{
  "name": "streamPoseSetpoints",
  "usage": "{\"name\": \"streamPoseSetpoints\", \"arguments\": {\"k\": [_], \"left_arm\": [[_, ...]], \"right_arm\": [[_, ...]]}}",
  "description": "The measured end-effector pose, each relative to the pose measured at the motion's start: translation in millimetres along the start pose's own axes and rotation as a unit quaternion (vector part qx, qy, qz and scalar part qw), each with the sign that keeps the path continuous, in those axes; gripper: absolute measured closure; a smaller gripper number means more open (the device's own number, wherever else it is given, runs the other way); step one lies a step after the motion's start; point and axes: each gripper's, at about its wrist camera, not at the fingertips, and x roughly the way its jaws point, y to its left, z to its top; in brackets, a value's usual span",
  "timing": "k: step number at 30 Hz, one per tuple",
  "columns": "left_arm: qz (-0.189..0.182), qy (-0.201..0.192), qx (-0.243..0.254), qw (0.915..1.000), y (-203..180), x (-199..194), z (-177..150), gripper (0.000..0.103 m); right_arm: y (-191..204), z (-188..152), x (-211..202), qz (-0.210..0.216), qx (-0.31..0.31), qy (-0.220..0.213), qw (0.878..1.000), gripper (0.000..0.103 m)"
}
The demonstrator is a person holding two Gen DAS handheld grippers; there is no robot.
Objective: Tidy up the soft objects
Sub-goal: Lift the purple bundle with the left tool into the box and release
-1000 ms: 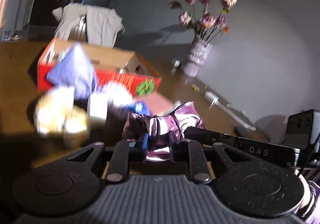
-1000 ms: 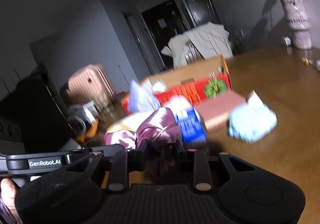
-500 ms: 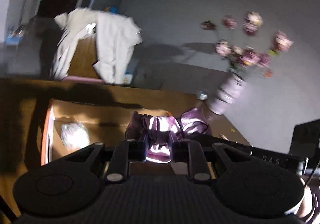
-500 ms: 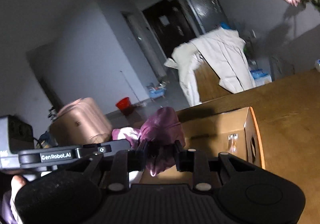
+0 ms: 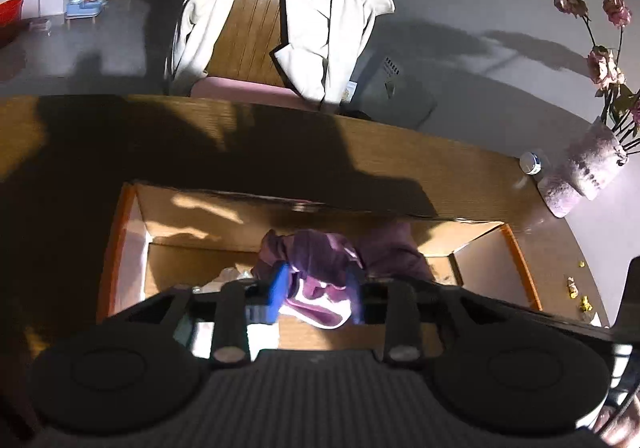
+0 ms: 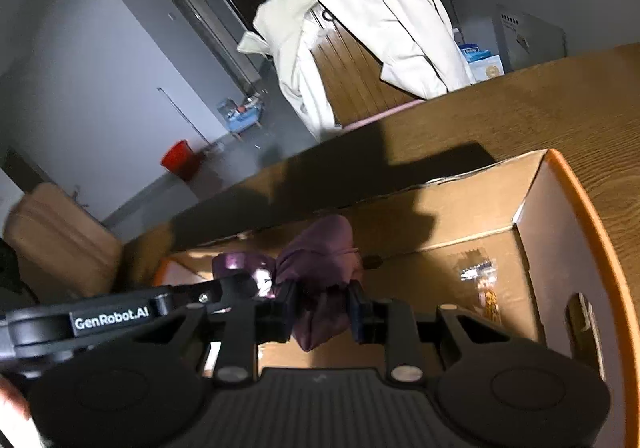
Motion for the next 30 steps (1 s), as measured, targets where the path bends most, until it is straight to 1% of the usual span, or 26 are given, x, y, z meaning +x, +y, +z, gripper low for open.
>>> {"name": "streamPoseSetpoints", "arguments": {"k": [2, 4, 5, 6, 7, 10, 13, 14, 17, 19, 20, 21, 22, 23, 26, 30], "left_arm": [[-0.007, -0.002, 0.003, 1.0000, 2.8, 1.2, -0.6, 0.037], [-0.006, -0.008, 0.007, 0.9999, 0.3, -0.5, -1.7, 0.024], [-0.002, -0.010, 0.012, 0.9999, -1.1, -2.1, -2.6, 0.024], [0.000, -0.010, 0.016, 0.9998, -3.7, -3.8, -2.3, 0.024], [0.000, -0.011, 0.018, 0.9998, -4.9, -6.8, -2.7, 0.024], [0.003, -0.020, 0.022, 0.9996, -8.5, -21.4, -3.5, 0.024], [0.010, -0.036, 0.025, 0.9990, -13.6, -45.6, -7.0, 0.024], [0.016, -0.045, 0.030, 0.9984, -16.4, -56.4, -9.9, 0.024], [0.036, -0.066, 0.052, 0.9958, -25.4, -89.0, -20.5, 0.022], [0.051, -0.082, 0.066, 0.9931, -33.2, -113.3, -29.6, 0.021], [0.060, -0.092, 0.073, 0.9913, -37.8, -127.1, -35.2, 0.019], [0.066, -0.101, 0.079, 0.9895, -42.2, -138.1, -39.9, 0.018], [0.073, -0.112, 0.084, 0.9875, -46.0, -151.8, -45.7, 0.014], [0.077, -0.121, 0.086, 0.9859, -49.4, -164.1, -51.1, 0.010], [0.086, -0.142, 0.096, 0.9815, -59.5, -197.5, -71.1, 0.007], [0.112, -0.170, 0.102, 0.9738, -69.9, -232.5, -101.9, 0.004]], "right_arm": [[0.2, -0.3, 4.0, -0.011, -0.006, 0.001, 1.000, 0.075], [0.2, -0.4, 6.4, -0.024, -0.011, 0.001, 1.000, 0.074], [0.0, -0.5, 7.0, -0.031, -0.012, 0.002, 0.999, 0.069], [-1.4, 2.5, 8.7, -0.033, -0.012, 0.003, 0.999, 0.062], [-1.2, 2.7, 6.2, -0.033, -0.013, 0.002, 0.999, 0.060], [1.3, 4.3, -8.5, -0.039, -0.025, -0.009, 0.999, 0.059], [1.8, 8.1, -32.5, -0.037, -0.030, -0.023, 0.999, 0.059], [1.7, 8.6, -43.3, -0.038, -0.033, -0.029, 0.998, 0.058], [0.3, 6.5, -77.3, -0.046, -0.046, -0.040, 0.997, 0.049], [-0.7, 2.0, -103.8, -0.054, -0.057, -0.048, 0.996, 0.049], [-0.8, 1.4, -115.6, -0.058, -0.061, -0.052, 0.995, 0.048], [-1.1, -1.2, -130.0, -0.062, -0.066, -0.059, 0.994, 0.046], [-0.8, -3.8, -142.5, -0.064, -0.070, -0.064, 0.993, 0.043], [-0.1, -7.4, -156.0, -0.066, -0.080, -0.069, 0.992, 0.038], [3.4, -19.7, -194.1, -0.080, -0.113, -0.081, 0.987, 0.035], [9.8, -42.4, -240.8, -0.088, -0.144, -0.104, 0.980, 0.027]]}}
